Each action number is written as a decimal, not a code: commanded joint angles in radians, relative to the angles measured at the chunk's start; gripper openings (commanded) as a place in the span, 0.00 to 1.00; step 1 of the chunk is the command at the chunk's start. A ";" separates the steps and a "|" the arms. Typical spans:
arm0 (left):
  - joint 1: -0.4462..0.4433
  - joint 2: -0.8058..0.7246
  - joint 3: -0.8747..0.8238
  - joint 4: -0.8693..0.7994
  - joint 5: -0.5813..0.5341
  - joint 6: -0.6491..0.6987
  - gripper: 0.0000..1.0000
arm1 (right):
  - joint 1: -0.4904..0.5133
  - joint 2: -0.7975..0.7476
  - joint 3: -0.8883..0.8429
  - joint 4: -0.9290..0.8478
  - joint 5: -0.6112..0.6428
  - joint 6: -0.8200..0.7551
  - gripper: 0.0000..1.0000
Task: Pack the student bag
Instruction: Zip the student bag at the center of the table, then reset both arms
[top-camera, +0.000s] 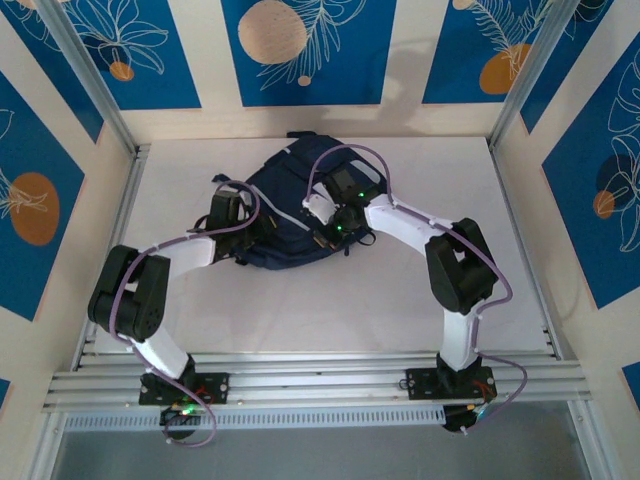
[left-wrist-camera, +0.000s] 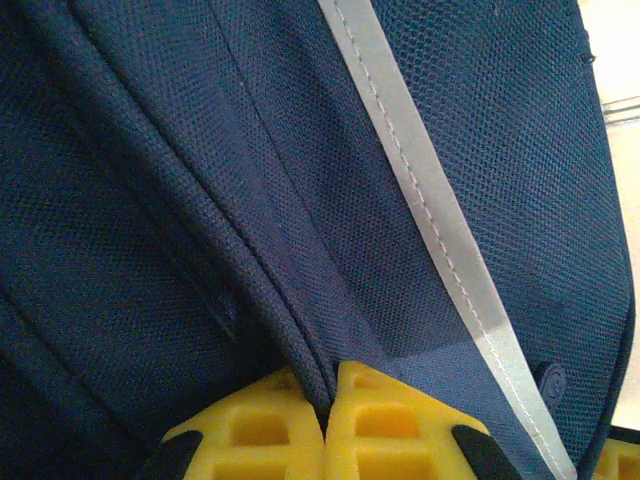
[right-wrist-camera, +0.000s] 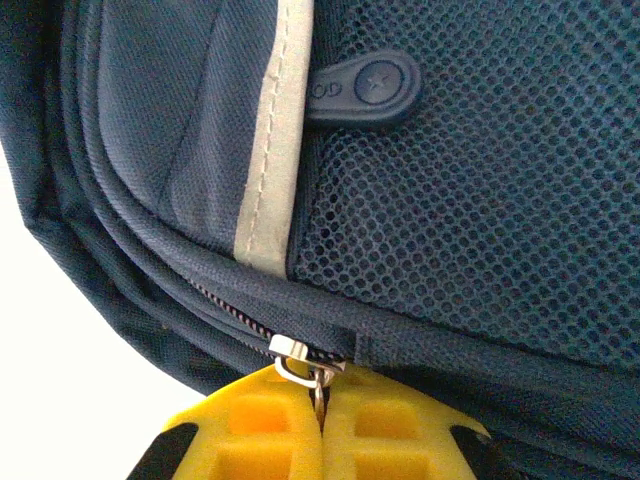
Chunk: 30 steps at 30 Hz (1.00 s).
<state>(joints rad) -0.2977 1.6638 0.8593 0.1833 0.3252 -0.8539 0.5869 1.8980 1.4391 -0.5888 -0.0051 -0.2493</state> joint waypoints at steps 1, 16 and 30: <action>0.043 -0.002 0.005 -0.069 -0.094 0.068 0.00 | -0.031 -0.090 -0.019 -0.027 0.008 0.036 0.00; 0.043 -0.051 0.080 -0.130 0.029 0.093 0.29 | -0.045 -0.139 -0.030 0.003 -0.168 0.113 0.49; 0.074 -0.299 0.125 -0.391 -0.355 0.524 1.00 | -0.398 -0.467 -0.483 0.470 0.113 0.364 0.99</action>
<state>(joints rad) -0.2443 1.4204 1.0172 -0.1326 0.1600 -0.4976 0.2466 1.4933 1.0595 -0.2756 -0.0536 0.0578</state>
